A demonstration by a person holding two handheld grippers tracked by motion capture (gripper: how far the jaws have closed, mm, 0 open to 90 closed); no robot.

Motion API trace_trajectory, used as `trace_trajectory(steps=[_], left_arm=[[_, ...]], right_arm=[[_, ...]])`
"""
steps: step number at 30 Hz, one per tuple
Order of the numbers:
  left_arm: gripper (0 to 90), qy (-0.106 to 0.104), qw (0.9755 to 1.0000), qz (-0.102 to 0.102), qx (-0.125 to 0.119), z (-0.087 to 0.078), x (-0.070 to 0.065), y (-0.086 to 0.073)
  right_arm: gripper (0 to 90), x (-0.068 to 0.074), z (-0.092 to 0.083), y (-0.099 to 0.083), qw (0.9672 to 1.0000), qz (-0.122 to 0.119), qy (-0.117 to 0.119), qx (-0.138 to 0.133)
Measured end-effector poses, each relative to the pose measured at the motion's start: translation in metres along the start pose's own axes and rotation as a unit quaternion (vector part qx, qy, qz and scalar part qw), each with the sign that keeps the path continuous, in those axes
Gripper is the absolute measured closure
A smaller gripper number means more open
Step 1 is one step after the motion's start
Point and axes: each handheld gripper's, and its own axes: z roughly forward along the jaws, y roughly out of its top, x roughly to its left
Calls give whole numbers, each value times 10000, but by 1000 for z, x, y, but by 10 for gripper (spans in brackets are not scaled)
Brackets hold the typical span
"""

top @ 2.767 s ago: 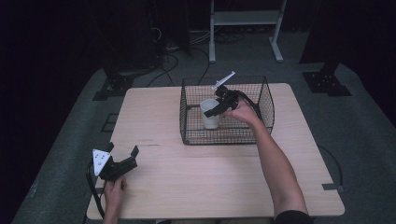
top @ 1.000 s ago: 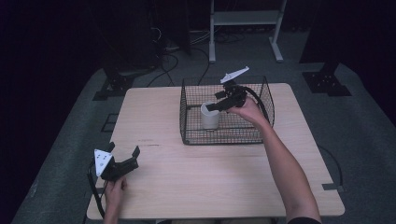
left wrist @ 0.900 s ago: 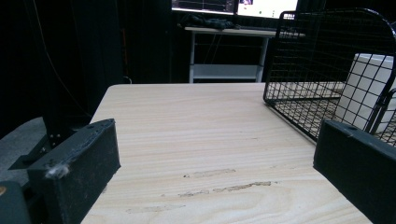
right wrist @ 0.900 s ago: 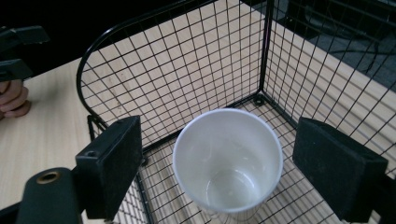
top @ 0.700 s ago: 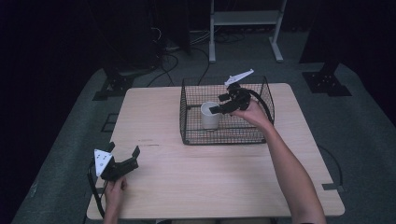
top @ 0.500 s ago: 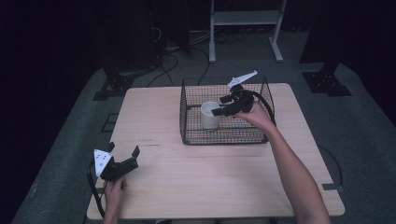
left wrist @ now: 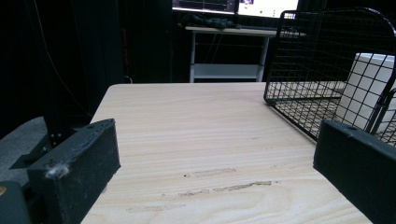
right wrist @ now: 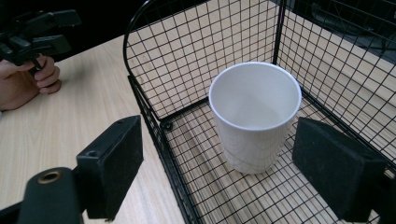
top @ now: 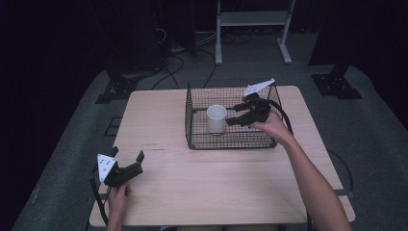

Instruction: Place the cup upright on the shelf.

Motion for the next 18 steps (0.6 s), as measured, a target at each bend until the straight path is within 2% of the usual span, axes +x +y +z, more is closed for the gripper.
trace_trajectory(steps=[4, 11, 18], left_arm=[[0, 3, 10000, -5, -2, 0, 0, 0], [0, 23, 10000, -13, -5, 0, 0, 0], [0, 41, 10000, -32, 0, 0, 1, 0]], right_arm=[[155, 2, -3, -3, 10000, 26, 47, -11], [155, 13, -11, -2, 9999, -120, 80, 33], [154, 20, -19, -10, 9997, -149, 134, -107]])
